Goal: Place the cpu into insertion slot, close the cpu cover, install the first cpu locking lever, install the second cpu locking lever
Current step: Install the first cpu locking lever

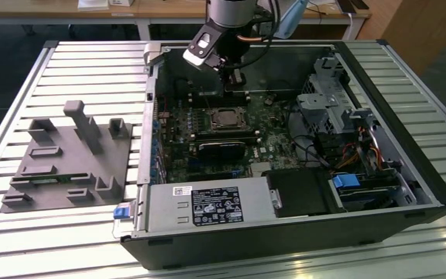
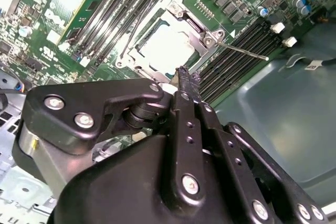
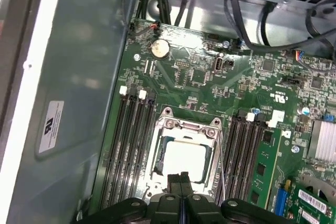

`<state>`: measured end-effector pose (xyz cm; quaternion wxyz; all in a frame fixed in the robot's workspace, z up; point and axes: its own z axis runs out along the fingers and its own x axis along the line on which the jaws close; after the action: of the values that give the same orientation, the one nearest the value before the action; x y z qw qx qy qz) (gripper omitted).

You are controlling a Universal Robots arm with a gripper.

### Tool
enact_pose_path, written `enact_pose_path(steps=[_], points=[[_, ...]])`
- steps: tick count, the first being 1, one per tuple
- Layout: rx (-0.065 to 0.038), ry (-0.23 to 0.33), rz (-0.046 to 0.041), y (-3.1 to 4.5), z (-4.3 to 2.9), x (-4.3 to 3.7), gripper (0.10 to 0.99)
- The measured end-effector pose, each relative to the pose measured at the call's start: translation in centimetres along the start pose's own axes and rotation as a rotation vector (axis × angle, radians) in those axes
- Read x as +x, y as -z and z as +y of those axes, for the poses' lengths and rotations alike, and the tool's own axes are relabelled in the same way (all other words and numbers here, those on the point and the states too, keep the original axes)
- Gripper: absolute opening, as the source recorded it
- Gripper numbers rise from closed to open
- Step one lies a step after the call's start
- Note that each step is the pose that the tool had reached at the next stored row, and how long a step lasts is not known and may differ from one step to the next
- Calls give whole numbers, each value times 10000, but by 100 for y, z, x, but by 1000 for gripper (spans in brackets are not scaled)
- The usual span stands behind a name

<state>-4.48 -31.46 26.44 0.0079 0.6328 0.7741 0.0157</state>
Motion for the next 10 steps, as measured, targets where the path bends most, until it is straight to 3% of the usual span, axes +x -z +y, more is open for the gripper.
enact_pose_path(steps=[10], points=[[5, 671, 23, 0, 0, 0, 106]])
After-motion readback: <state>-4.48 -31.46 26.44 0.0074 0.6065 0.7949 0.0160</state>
